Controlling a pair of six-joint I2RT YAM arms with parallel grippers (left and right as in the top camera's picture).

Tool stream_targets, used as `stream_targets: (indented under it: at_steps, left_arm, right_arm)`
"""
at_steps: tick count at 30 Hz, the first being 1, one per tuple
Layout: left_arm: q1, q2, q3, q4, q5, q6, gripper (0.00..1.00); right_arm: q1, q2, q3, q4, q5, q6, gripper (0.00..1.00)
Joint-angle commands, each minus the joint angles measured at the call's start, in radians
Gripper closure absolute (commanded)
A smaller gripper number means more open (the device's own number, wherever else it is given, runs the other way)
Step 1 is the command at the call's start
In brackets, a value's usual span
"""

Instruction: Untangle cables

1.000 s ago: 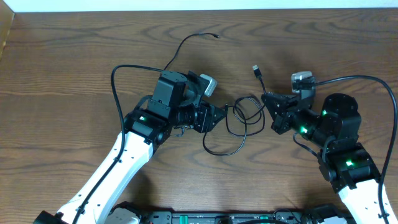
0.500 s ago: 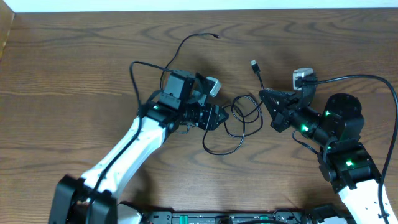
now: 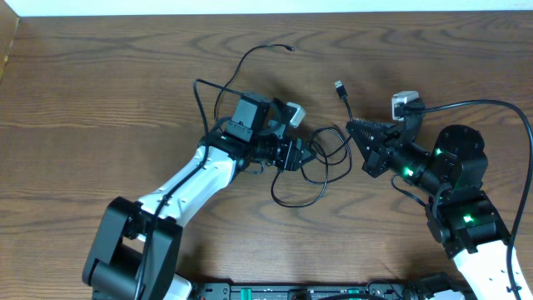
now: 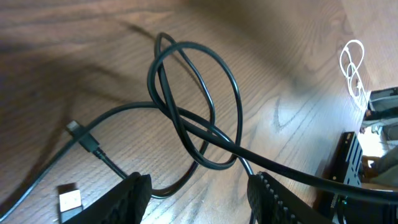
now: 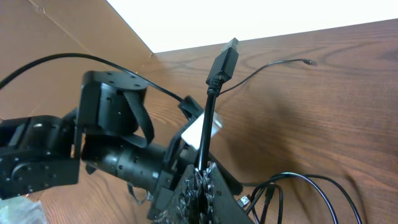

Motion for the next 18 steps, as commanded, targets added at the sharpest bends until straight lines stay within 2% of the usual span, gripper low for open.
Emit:
stream_targets:
  at_steps: [1,18]
  left_arm:
    - [-0.021,0.037,-0.01,0.034,0.017,-0.008,0.45]
    - [-0.042,0.071,-0.01,0.188,-0.052,-0.087,0.45]
  right_arm:
    - [-0.008,-0.008,0.027,0.005,-0.016,0.012,0.99]
    - [-0.008,-0.008,0.027,-0.024,-0.018,0.012,0.99]
